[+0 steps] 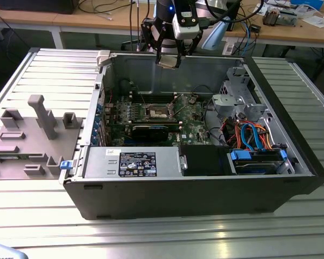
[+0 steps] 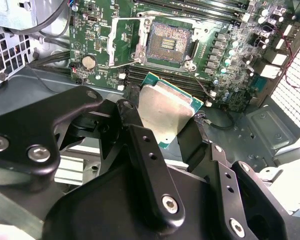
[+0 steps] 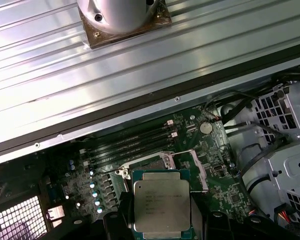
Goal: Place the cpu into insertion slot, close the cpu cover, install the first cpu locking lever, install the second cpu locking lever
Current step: 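Place the cpu into insertion slot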
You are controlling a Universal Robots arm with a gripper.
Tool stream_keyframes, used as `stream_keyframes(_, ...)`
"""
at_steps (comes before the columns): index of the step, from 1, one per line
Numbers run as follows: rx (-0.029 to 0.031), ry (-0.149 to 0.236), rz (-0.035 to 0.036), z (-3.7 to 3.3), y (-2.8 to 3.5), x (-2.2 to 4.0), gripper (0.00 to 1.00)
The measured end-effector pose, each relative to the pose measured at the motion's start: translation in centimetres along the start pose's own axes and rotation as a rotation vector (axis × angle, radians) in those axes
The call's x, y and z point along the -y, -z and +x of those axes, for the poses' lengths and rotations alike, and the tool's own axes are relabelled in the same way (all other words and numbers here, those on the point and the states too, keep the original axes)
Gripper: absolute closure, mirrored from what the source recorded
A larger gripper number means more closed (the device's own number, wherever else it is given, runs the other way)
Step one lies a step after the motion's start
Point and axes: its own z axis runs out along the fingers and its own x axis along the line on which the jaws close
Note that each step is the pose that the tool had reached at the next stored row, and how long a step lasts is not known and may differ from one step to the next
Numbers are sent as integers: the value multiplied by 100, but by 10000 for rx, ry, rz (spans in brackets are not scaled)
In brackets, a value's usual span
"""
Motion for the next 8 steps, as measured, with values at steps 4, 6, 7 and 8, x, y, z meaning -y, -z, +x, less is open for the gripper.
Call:
stream_keyframes(4,3,-34,-1,0,0,0,45)
stream_keyframes(6,5,-61,-1,0,0,0,45)
stream_keyframes(7,6,-72,-1,0,0,0,45)
stream_keyframes(8,7,-79,-1,0,0,0,45)
